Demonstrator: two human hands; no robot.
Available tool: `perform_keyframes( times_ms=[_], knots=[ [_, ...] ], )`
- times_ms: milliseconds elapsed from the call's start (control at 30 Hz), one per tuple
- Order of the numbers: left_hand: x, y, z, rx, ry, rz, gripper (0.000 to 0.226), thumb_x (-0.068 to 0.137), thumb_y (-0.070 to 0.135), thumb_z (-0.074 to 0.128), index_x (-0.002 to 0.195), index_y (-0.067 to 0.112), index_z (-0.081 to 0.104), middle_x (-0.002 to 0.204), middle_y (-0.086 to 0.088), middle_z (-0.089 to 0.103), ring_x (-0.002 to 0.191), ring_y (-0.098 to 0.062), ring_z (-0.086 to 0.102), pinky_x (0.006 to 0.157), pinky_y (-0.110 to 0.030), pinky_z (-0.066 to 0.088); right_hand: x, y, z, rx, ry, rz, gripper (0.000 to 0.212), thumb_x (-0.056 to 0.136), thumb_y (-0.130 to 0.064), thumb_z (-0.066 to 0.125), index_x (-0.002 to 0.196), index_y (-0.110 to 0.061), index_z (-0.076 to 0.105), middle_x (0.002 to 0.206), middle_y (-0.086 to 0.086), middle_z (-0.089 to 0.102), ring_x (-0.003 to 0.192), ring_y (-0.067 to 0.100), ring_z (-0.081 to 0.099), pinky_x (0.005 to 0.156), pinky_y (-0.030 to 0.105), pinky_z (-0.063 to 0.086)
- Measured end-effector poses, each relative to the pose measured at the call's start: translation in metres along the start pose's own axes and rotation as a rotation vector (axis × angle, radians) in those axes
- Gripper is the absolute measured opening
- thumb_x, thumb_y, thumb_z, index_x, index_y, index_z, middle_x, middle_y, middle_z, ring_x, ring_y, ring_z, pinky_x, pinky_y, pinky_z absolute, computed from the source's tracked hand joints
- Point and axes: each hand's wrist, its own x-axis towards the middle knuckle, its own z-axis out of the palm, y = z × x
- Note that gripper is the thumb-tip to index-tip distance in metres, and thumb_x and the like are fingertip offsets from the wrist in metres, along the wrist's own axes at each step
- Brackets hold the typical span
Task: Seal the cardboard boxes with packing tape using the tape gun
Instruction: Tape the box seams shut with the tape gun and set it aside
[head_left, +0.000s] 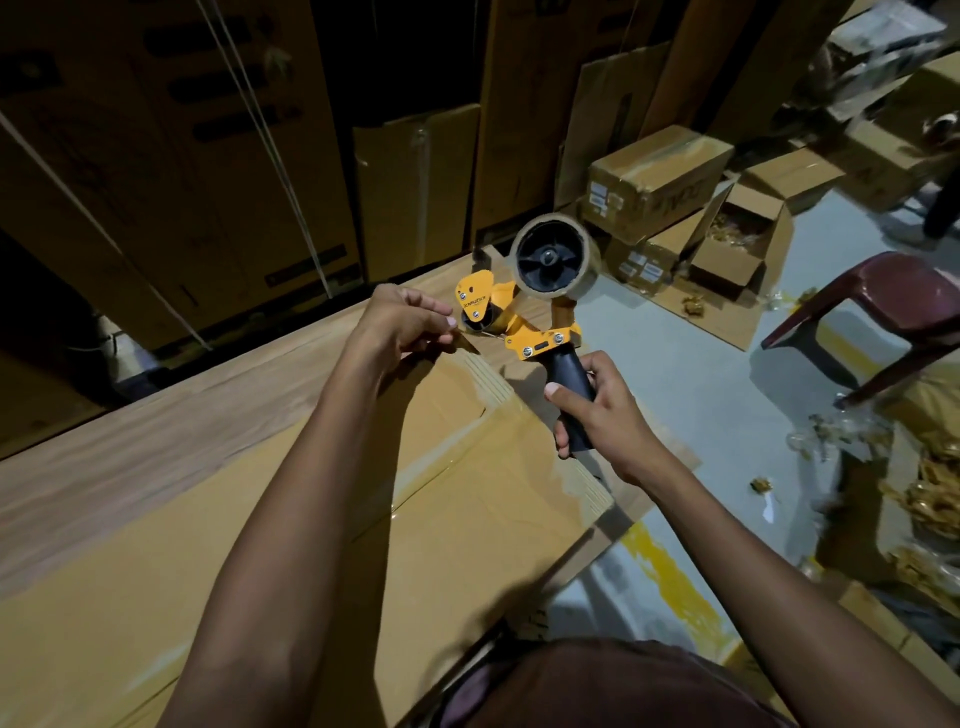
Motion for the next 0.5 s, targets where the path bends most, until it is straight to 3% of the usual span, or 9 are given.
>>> perform_keyframes(
  times_ms=[200, 333, 400, 500],
  knots=[
    [0.003, 0.005, -0.001, 0.192, 0.019, 0.09, 0.012, 0.084, -0.002, 0.076, 0.089, 0.008, 0.074, 0.079, -0.006, 0.075, 0.054, -0.005, 0.067, 0.052, -0.018, 0.044, 0.003, -0.004, 0.004, -0.055, 0.008, -0.015, 0.025, 0.104, -0.018, 0.061, 0.107, -0.022, 0.036, 0.058, 0.009, 0.058, 0.048, 0.03, 0.056, 0.051, 0.039, 0.05],
    [0.004, 0.003, 0.003, 0.262, 0.033, 0.134, 0.01, 0.085, -0.006, 0.074, 0.088, 0.003, 0.074, 0.076, -0.007, 0.072, 0.053, -0.008, 0.066, 0.039, -0.013, 0.04, 0.001, -0.004, 0.006, -0.095, 0.029, 0.006, 0.025, 0.103, -0.02, 0.063, 0.106, -0.024, 0.038, 0.058, 0.007, 0.059, 0.048, 0.027, 0.057, 0.049, 0.036, 0.049],
    [0.005, 0.002, 0.005, 0.3, 0.055, 0.174, 0.01, 0.084, -0.006, 0.074, 0.083, 0.004, 0.075, 0.076, -0.008, 0.072, 0.062, -0.015, 0.069, 0.048, -0.019, 0.052, -0.001, -0.005, 0.007, -0.123, 0.035, 0.003, 0.024, 0.103, -0.021, 0.063, 0.105, -0.025, 0.039, 0.059, 0.009, 0.06, 0.049, 0.027, 0.057, 0.049, 0.035, 0.049],
    [0.013, -0.003, 0.006, 0.387, 0.099, 0.226, 0.014, 0.079, -0.002, 0.08, 0.074, 0.01, 0.078, 0.075, -0.005, 0.075, 0.071, -0.02, 0.075, 0.075, -0.042, 0.064, -0.003, -0.006, 0.008, -0.156, 0.041, -0.004, 0.024, 0.103, -0.021, 0.062, 0.106, -0.023, 0.038, 0.062, 0.012, 0.06, 0.051, 0.027, 0.058, 0.051, 0.036, 0.051]
  ],
)
